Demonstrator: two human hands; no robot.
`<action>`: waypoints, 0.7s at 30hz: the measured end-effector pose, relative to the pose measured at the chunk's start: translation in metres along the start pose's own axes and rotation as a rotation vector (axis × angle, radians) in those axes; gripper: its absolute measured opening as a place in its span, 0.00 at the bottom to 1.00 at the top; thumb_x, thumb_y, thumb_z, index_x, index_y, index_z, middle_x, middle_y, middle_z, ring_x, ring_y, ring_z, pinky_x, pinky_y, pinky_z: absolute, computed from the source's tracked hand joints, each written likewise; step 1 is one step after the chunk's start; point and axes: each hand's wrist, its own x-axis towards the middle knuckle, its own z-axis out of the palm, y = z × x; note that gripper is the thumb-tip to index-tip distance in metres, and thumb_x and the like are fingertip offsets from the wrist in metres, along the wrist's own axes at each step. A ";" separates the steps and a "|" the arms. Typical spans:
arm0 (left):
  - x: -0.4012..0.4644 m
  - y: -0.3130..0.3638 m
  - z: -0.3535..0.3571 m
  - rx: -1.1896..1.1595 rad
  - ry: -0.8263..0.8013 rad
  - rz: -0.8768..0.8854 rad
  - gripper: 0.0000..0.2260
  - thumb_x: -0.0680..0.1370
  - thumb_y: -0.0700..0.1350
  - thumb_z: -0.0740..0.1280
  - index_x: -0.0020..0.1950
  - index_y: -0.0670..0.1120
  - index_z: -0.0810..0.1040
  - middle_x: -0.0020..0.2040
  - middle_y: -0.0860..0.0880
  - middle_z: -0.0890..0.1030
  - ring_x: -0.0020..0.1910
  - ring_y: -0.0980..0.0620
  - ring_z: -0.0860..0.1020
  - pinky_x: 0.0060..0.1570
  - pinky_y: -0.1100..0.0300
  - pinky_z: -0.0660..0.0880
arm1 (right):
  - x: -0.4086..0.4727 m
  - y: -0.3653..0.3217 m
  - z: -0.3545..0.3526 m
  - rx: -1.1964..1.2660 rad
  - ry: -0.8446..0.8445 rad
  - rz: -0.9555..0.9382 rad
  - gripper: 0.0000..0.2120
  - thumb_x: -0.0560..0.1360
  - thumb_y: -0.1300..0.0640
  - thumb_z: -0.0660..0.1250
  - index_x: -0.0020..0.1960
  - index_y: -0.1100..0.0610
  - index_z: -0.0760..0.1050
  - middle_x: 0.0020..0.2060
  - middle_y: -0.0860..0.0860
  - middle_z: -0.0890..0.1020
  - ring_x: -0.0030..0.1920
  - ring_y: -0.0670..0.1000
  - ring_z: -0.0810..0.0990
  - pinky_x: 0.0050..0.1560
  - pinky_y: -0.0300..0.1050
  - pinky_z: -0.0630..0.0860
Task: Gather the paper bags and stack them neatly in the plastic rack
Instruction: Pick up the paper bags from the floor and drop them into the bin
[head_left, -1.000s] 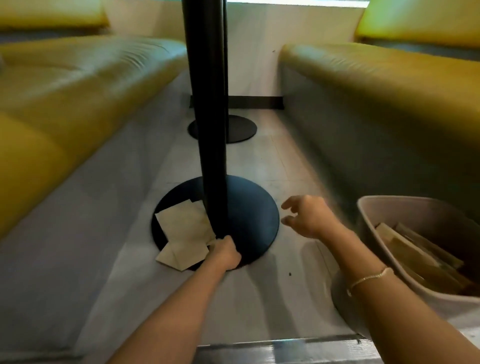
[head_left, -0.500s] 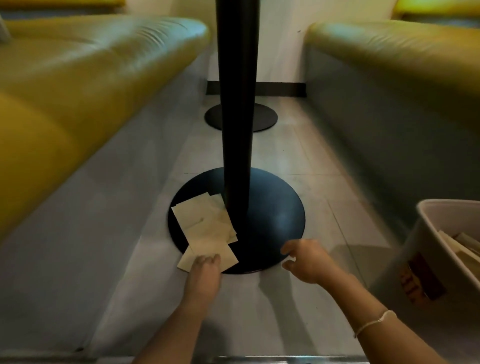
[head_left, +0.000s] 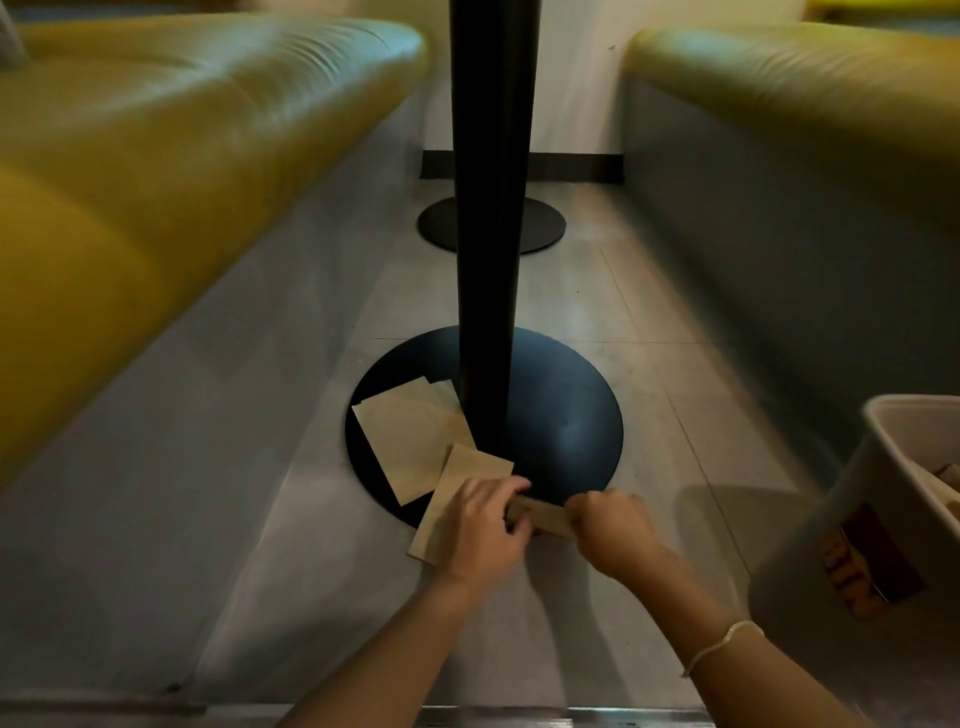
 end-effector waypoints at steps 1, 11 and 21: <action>-0.002 -0.007 -0.001 0.069 -0.041 -0.169 0.19 0.70 0.49 0.70 0.59 0.47 0.76 0.53 0.49 0.80 0.55 0.50 0.75 0.54 0.59 0.74 | -0.001 0.003 -0.002 0.018 0.020 0.019 0.12 0.76 0.61 0.59 0.57 0.53 0.75 0.41 0.51 0.74 0.46 0.54 0.77 0.49 0.45 0.71; -0.012 -0.053 -0.008 0.197 -0.346 -0.956 0.16 0.73 0.50 0.69 0.56 0.44 0.74 0.55 0.44 0.79 0.54 0.43 0.77 0.49 0.55 0.74 | -0.022 0.038 -0.064 0.210 0.311 0.150 0.10 0.76 0.61 0.59 0.53 0.53 0.76 0.44 0.52 0.80 0.46 0.53 0.80 0.47 0.47 0.78; 0.058 0.074 -0.056 -0.425 0.001 -0.605 0.04 0.75 0.39 0.67 0.45 0.48 0.78 0.44 0.50 0.78 0.44 0.50 0.75 0.41 0.61 0.69 | -0.125 0.124 -0.192 0.382 0.924 0.471 0.17 0.77 0.66 0.61 0.63 0.56 0.75 0.53 0.55 0.80 0.53 0.55 0.77 0.57 0.53 0.75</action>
